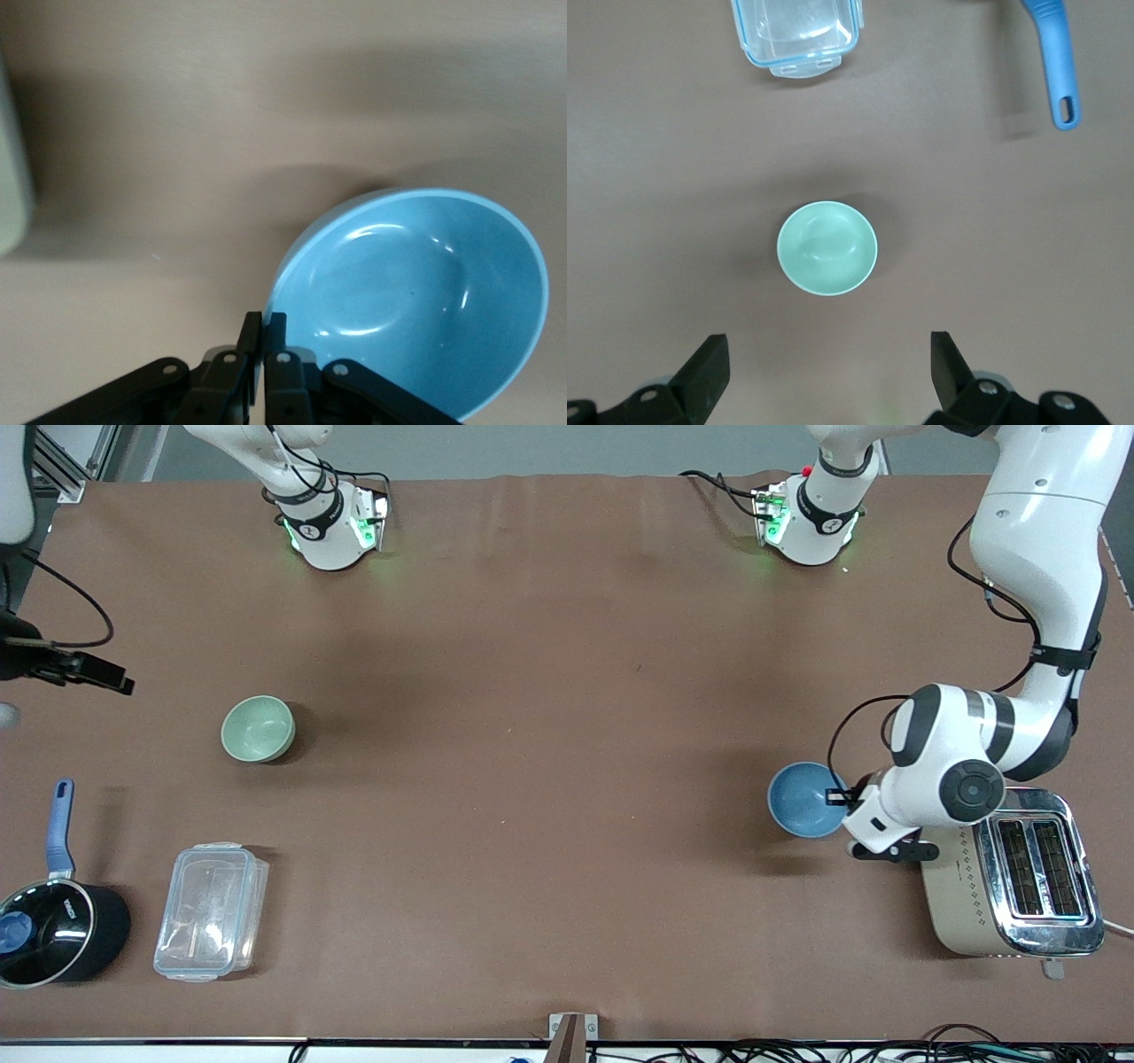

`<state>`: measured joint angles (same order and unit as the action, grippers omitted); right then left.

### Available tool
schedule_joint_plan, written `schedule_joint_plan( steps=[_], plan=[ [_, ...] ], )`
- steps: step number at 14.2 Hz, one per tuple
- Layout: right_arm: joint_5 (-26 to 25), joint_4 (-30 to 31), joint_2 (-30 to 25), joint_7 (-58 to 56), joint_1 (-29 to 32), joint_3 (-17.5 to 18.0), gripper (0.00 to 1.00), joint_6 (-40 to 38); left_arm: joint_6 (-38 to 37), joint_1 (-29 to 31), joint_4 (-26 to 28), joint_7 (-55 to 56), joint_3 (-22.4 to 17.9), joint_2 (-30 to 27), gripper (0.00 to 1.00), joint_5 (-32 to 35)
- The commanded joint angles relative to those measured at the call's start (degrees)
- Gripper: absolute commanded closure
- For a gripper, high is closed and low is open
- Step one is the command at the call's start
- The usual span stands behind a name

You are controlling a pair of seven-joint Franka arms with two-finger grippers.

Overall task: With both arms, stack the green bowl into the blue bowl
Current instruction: 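Carry the blue bowl to mid-table while the right gripper grasps the green bowl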

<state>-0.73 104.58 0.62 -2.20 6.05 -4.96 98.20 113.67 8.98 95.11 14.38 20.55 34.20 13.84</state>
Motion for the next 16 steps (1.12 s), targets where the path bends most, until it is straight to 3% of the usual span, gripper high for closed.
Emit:
schedule_joint_plan(
  steps=[1,4,7,12,16],
  plan=[
    [0.9,10.35,-2.38,-1.58,1.15,0.3,0.01,8.3,-3.19,0.07,-0.35,3.09,3.6,-2.82,1.0,-2.49],
    [0.99,18.1,-1.68,-2.45,1.95,0.39,0.01,18.14,-5.66,-0.28,-2.29,6.35,8.17,-2.74,1.0,-6.97],
    [0.9,23.12,2.7,-2.63,1.51,0.48,0.01,28.95,-5.48,-2.73,-4.39,12.84,12.92,-1.08,1.0,-7.96],
    [0.9,23.3,10.26,-6.23,1.77,0.48,0.01,33.02,-2.6,-16.43,-11.6,26.56,12.67,4.81,1.0,-6.37],
    [0.9,23.3,13.78,-6.41,2.3,0.48,0.01,33.82,9.25,-22.32,-11.78,30.26,12.41,8.33,1.0,-6.29]
  ],
)
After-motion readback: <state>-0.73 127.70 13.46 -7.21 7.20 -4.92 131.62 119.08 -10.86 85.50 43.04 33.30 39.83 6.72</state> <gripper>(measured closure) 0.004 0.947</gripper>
